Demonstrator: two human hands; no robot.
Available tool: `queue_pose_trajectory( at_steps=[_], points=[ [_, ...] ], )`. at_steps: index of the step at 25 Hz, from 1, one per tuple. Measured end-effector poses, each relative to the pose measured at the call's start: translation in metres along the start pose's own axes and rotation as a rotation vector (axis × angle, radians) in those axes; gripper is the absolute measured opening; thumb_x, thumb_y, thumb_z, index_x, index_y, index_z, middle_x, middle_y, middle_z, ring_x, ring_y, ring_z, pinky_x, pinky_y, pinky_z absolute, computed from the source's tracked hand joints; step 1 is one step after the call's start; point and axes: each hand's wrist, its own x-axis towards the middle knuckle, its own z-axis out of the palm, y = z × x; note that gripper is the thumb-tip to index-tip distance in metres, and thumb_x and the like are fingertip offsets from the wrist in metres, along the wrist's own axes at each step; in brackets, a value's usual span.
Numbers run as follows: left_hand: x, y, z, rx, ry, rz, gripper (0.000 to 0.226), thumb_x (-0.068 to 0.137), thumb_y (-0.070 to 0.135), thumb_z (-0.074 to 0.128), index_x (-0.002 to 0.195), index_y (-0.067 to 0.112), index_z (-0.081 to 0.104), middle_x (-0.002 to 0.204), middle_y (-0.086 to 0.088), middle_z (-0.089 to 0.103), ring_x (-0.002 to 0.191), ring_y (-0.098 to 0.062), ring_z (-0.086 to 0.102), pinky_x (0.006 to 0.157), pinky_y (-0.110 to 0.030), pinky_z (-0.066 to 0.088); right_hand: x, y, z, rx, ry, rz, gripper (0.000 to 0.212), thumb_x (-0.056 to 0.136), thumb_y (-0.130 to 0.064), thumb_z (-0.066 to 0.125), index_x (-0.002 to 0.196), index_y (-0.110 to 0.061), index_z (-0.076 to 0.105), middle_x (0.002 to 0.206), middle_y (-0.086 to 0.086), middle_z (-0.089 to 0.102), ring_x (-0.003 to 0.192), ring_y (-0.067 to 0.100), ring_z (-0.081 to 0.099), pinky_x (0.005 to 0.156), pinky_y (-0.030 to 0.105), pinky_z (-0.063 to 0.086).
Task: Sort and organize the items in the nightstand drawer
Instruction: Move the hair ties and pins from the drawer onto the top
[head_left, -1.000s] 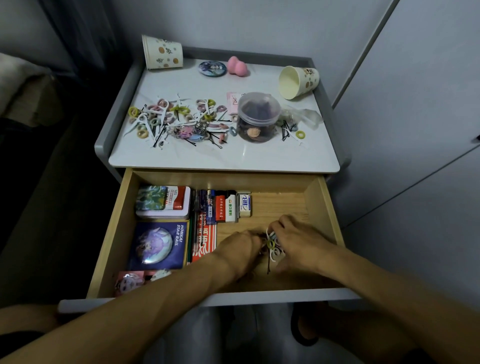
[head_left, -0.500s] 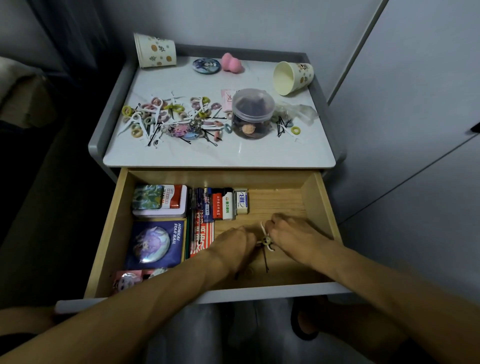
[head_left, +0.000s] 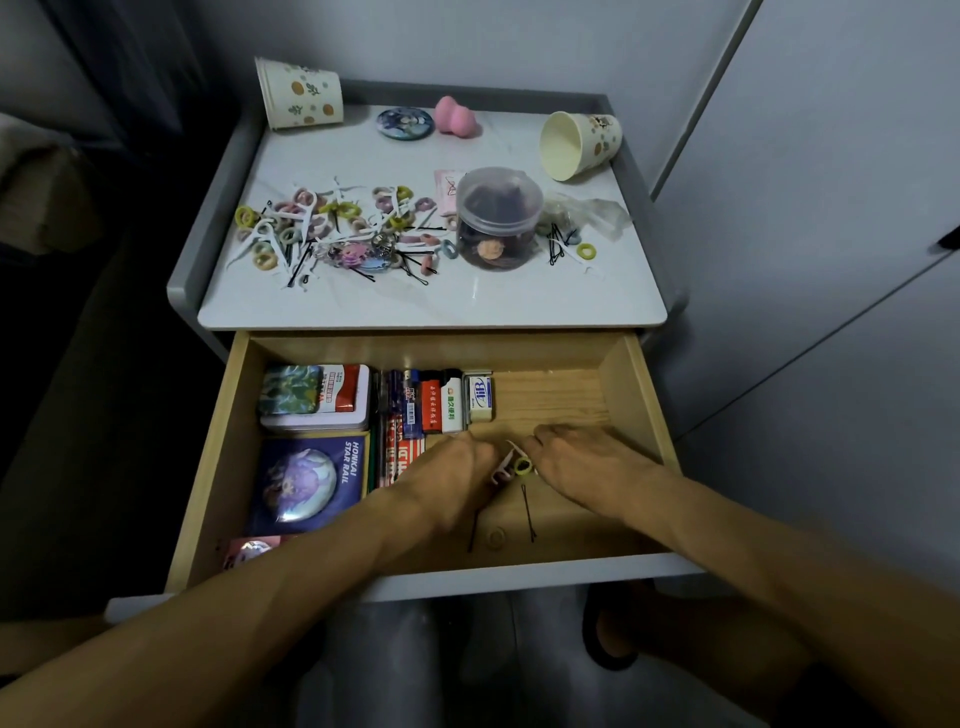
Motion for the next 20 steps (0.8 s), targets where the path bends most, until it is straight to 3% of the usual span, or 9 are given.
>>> queue_pose_trajectory(
  at_steps=[4,8,13,16,20],
  points=[
    [-0.003,-0.008,-0.002,-0.016,-0.032,0.033,0.017,0.095,0.015,0.057,0.111,0.021,0.061,0.110,0.002,0.061,0.097,-0.010,0.062,0.089,-0.026,0.053,-0.007,0.009,0.001,0.014,0.028,-0.045,0.053,0.095,-0.009,0.053,0.143,-0.015,0.031,0.115,0.010,0.060,0.102,0.024,0.059,0.088,0.036,0.050],
    [-0.005,-0.012,-0.008,0.010,-0.017,0.048,0.011,0.096,0.017,0.054,0.102,0.024,0.060,0.100,0.002,0.061,0.084,-0.007,0.061,0.074,-0.020,0.051,-0.017,0.015,0.000,0.010,0.004,-0.051,0.059,0.093,-0.007,0.056,0.143,-0.017,0.029,0.105,0.008,0.060,0.093,0.023,0.059,0.083,0.039,0.053],
    [-0.017,0.013,-0.033,0.020,-0.011,0.118,0.013,0.096,0.012,0.057,0.107,0.015,0.062,0.095,0.001,0.062,0.078,-0.008,0.061,0.068,-0.018,0.051,-0.032,0.019,-0.013,0.077,0.007,-0.033,0.063,0.091,-0.002,0.054,0.145,-0.020,0.026,0.102,0.009,0.058,0.090,0.025,0.057,0.079,0.041,0.053],
    [-0.027,0.023,-0.053,-0.007,-0.020,0.121,0.009,0.093,0.009,0.061,0.101,0.014,0.062,0.085,0.003,0.062,0.070,-0.008,0.062,0.068,-0.024,0.056,-0.041,0.020,-0.025,0.136,0.056,-0.011,0.059,0.089,0.000,0.055,0.140,-0.019,0.033,0.100,0.008,0.058,0.083,0.021,0.053,0.072,0.036,0.050],
    [-0.041,0.026,-0.084,-0.029,0.046,0.100,0.013,0.090,0.005,0.063,0.093,0.018,0.060,0.073,0.005,0.062,0.061,-0.006,0.066,0.059,-0.019,0.056,-0.046,0.017,-0.049,0.207,0.119,0.020,0.041,0.092,-0.002,0.051,0.127,-0.019,0.039,0.094,0.004,0.055,0.078,0.020,0.049,0.066,0.035,0.041]
  ],
)
